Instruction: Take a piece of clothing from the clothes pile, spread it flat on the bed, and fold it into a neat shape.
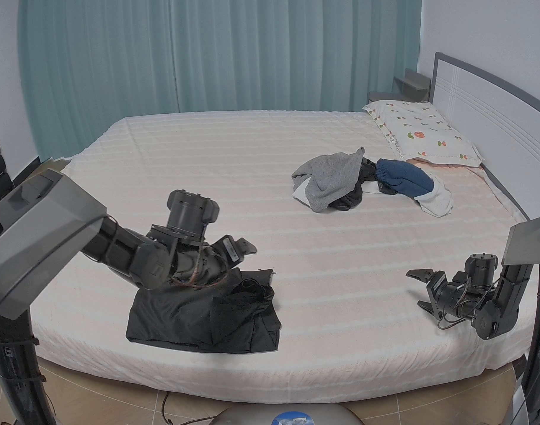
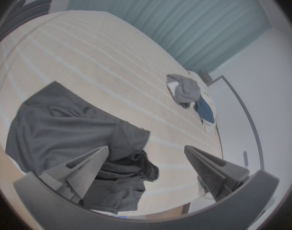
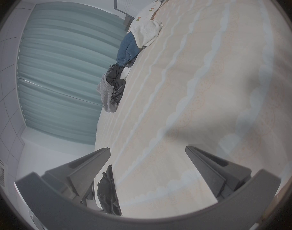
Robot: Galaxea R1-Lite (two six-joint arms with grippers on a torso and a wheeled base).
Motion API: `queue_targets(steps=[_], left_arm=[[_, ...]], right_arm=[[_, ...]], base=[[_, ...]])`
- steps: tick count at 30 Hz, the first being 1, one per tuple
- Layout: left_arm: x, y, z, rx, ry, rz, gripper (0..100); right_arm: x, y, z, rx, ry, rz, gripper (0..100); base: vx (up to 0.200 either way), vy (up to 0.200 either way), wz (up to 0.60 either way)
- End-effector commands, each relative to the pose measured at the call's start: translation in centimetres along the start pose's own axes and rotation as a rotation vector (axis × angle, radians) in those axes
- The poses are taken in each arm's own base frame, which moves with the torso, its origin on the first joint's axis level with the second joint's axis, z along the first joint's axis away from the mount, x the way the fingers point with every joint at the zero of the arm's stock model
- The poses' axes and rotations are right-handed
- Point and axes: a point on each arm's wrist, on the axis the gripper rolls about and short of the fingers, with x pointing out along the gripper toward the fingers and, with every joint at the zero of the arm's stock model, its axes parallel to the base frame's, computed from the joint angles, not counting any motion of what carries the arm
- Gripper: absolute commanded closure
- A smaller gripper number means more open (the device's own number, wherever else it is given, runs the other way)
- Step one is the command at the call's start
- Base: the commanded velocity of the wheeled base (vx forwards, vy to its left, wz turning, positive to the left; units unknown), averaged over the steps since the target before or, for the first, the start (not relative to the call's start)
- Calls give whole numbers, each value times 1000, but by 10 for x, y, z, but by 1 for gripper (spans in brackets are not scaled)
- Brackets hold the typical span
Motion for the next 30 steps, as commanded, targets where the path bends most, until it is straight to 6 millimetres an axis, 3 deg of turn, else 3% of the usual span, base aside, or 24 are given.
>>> queue_targets(steps=[1,6,10,16,21,23,30], left_arm=[[-30,16,22,-141,-24,-19,0],[-54,52,34,-324,110,-99,0],[-52,77,45,-375,94,-119,0],[-33,115,52,-424,52,-94,0],[-30,117,49,-428,68,-87,0],[-27,115,40,-413,92,-85,0],[-24,115,39,-407,92,-90,0]], right_arm=[[0,0,0,1,1,0,0],[1,1,2,-2,-5,4,0],[3,6,-2,-13,0,17,0],[1,47,-32,-94,30,74,0],[-2,72,-51,-155,75,101,0],[1,93,-69,-233,154,78,0],[16,129,-111,-398,154,17,0]], base=[[0,0,0],[0,200,0],[0,200,0],[0,200,0],[0,200,0],[0,200,0],[0,200,0]])
